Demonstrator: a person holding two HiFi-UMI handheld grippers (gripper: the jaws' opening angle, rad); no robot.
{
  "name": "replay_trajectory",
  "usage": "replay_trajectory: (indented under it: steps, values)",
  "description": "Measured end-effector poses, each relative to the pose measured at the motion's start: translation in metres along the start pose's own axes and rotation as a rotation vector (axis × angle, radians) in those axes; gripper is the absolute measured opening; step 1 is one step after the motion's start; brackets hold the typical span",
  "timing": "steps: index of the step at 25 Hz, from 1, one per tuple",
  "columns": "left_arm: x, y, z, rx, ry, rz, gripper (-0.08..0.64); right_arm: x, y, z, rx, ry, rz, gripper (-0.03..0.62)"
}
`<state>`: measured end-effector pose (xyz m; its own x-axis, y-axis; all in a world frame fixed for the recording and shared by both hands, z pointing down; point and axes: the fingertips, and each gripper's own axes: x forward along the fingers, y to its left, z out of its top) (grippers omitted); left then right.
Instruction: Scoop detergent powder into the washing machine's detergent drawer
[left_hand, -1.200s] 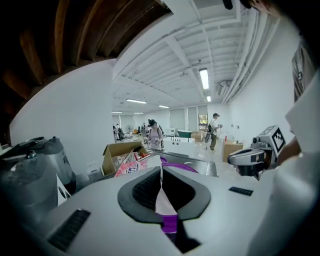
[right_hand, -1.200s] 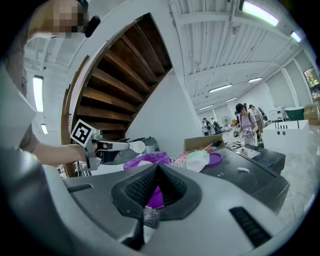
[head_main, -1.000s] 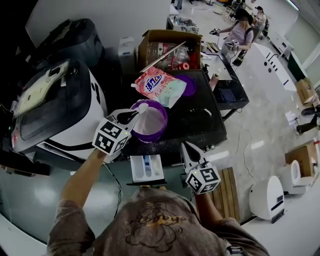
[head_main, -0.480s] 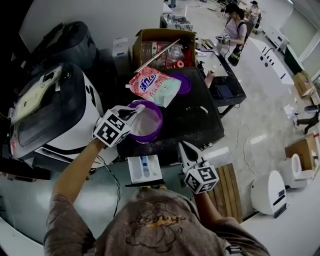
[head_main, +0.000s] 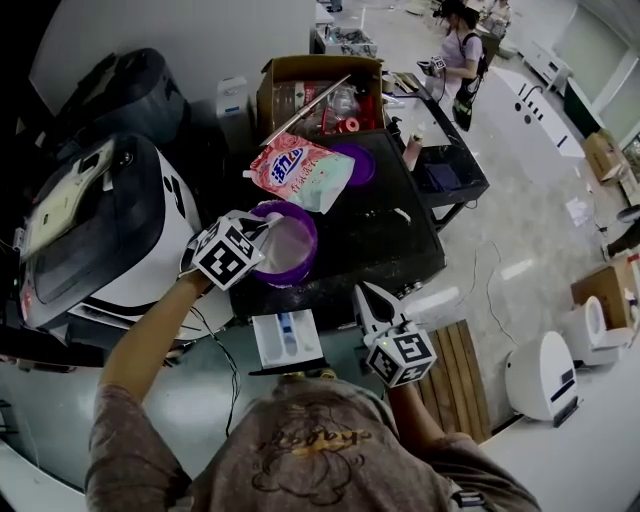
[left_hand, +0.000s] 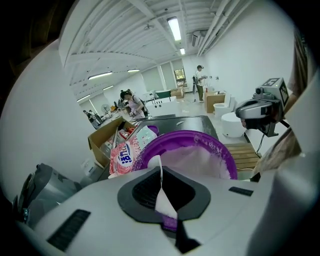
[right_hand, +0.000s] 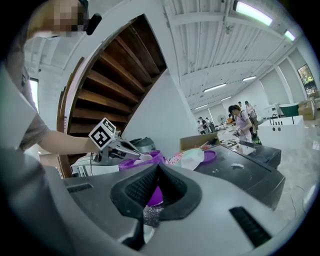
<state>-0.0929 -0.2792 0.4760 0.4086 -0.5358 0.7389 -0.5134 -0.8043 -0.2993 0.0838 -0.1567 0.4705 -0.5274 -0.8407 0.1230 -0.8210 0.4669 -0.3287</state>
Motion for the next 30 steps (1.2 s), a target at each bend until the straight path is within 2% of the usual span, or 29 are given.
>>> replay_trajectory:
  steps: [12,30]
  values:
    - [0.014,-0.009,-0.001,0.043,0.096,-0.040,0.025,-0.005,-0.010,0.002,0.014,-0.011,-0.027,0.002]
    - [0.013,-0.032,0.003,0.014,0.112,-0.180,0.025,-0.010,-0.012,-0.001,0.017,-0.010,-0.045,0.003]
